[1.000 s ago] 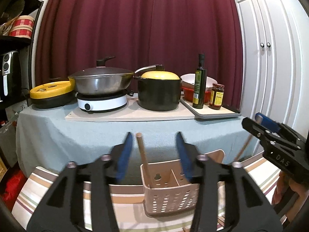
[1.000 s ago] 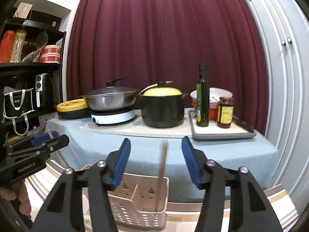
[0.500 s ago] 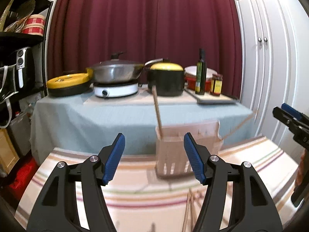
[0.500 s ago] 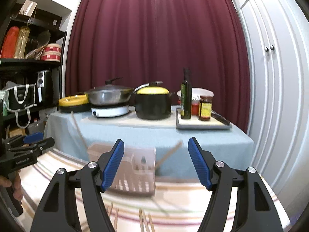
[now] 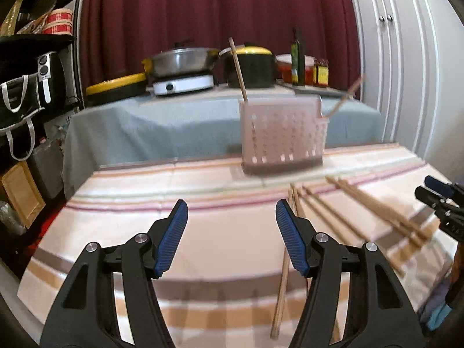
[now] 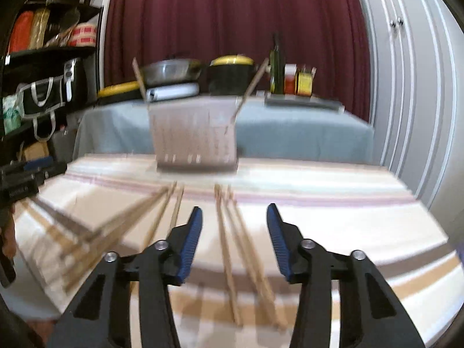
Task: Organize utensils
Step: 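Move both open grippers back down to the remaining chopsticks, then grasp a chopstick with the left gripper while the right gripper grasps another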
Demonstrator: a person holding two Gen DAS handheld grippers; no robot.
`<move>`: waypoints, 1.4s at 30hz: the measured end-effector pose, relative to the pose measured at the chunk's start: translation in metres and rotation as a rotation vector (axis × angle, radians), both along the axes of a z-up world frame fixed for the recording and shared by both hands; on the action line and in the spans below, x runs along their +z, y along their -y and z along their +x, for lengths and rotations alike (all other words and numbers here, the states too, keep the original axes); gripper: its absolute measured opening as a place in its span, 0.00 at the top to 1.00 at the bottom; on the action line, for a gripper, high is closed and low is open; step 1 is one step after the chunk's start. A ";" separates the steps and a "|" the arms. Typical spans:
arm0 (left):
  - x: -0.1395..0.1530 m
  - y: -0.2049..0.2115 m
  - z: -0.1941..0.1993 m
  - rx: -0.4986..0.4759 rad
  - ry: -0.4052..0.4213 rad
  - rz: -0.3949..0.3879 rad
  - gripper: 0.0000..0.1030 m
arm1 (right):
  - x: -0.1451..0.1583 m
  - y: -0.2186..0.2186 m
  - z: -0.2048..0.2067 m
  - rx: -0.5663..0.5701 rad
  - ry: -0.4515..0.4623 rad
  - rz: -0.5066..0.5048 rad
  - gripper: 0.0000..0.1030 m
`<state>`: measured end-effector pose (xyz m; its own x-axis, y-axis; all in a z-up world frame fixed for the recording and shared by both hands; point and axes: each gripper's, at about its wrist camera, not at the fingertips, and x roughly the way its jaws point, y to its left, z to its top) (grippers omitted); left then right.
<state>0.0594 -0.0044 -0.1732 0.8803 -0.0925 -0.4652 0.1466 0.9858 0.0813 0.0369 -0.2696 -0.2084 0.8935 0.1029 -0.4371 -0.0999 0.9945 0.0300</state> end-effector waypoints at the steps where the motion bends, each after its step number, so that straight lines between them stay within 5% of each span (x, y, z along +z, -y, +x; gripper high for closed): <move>1: -0.005 0.000 -0.003 -0.003 -0.010 0.006 0.40 | -0.009 0.000 -0.003 0.004 -0.017 0.002 0.62; 13: -0.060 0.006 -0.027 -0.054 -0.118 0.011 0.53 | -0.050 0.003 -0.012 0.007 -0.089 -0.002 0.84; 18: -0.070 0.013 -0.031 -0.087 -0.146 0.023 0.61 | -0.051 0.001 -0.015 0.006 -0.089 -0.008 0.85; 29: -0.080 0.018 -0.035 -0.123 -0.161 0.017 0.90 | -0.051 -0.002 -0.018 0.006 -0.082 -0.013 0.92; 42: -0.072 0.018 -0.037 -0.116 -0.135 0.023 0.94 | -0.042 -0.008 -0.026 0.016 -0.051 -0.023 0.93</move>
